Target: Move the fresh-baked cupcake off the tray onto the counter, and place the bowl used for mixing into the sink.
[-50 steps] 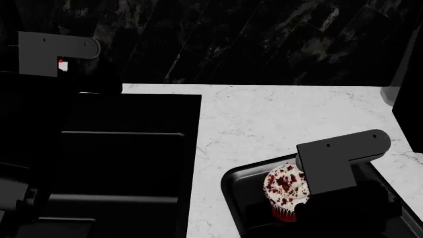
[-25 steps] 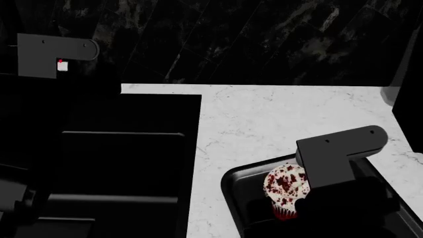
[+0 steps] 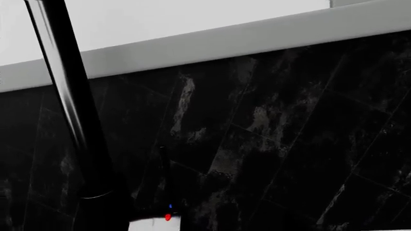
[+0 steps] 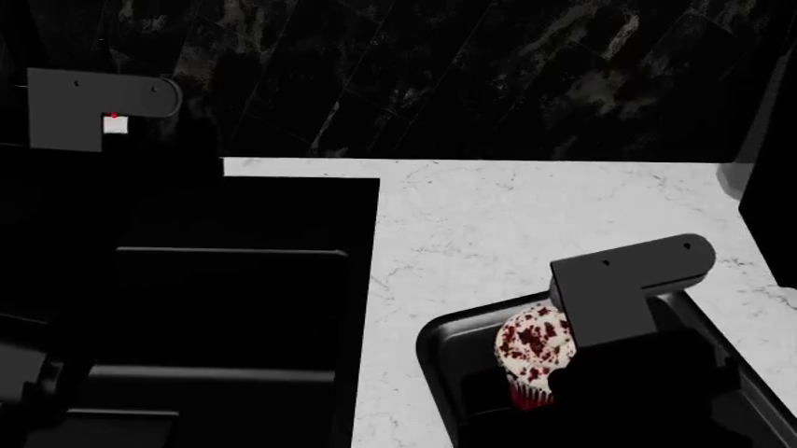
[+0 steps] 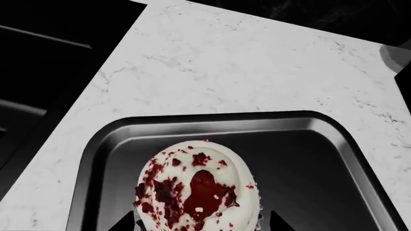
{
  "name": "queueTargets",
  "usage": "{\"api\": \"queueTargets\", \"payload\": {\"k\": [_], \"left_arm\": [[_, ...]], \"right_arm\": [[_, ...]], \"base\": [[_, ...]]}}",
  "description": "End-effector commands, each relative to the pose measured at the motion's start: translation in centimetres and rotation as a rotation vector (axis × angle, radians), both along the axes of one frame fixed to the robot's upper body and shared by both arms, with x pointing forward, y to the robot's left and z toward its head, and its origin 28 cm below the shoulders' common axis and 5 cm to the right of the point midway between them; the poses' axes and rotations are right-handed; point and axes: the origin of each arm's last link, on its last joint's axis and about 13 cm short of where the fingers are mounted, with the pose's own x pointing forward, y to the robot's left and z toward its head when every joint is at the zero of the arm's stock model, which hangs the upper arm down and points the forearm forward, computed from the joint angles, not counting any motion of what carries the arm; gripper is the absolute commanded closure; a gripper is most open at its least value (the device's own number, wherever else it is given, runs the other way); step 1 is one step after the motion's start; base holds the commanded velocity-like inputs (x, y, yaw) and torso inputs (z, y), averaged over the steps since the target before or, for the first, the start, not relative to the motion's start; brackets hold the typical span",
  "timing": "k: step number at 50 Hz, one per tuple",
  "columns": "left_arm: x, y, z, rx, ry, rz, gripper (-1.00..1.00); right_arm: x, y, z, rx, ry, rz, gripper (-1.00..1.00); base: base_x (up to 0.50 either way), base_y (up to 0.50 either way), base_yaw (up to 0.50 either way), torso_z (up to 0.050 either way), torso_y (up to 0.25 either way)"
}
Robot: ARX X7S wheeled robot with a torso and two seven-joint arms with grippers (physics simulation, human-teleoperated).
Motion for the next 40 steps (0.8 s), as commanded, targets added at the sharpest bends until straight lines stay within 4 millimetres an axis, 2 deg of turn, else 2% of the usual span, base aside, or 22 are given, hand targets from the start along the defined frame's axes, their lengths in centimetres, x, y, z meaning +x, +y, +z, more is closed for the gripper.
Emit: {"api": "queueTargets", "payload": {"k": [1,10,11,27,40], "left_arm": [[0.0,0.2,0.0,-0.015,-0.001,-0.008,-1.00],[-0.1,0.2,0.1,-0.015,-0.002,-0.005,-1.00],[-0.1,0.2,0.1,-0.014,-0.002,-0.006,-1.00],[-0.2,0.1,0.3,-0.017,-0.006,-0.011,-1.00],[-0.4,0.2,0.4,-0.017,-0.013,-0.008,-1.00]], "right_arm": [[0.4,0.1,-0.5,0.012,0.014,0.016,-1.00],[0.5,0.2,-0.8,0.013,0.010,0.027,-1.00],[0.4,0.2,-0.7,0.007,0.002,0.031,1.00],[0.3,0.2,0.6,-0.017,-0.060,0.037,1.00],[0.1,0.1,3.8,-0.050,-0.178,0.032,1.00]], "base": [[0.00,0.00,0.00,0.000,0.000],[0.00,0.00,0.00,0.000,0.000],[0.00,0.00,0.00,0.000,0.000],[0.00,0.00,0.00,0.000,0.000],[0.00,0.00,0.00,0.000,0.000]]}}
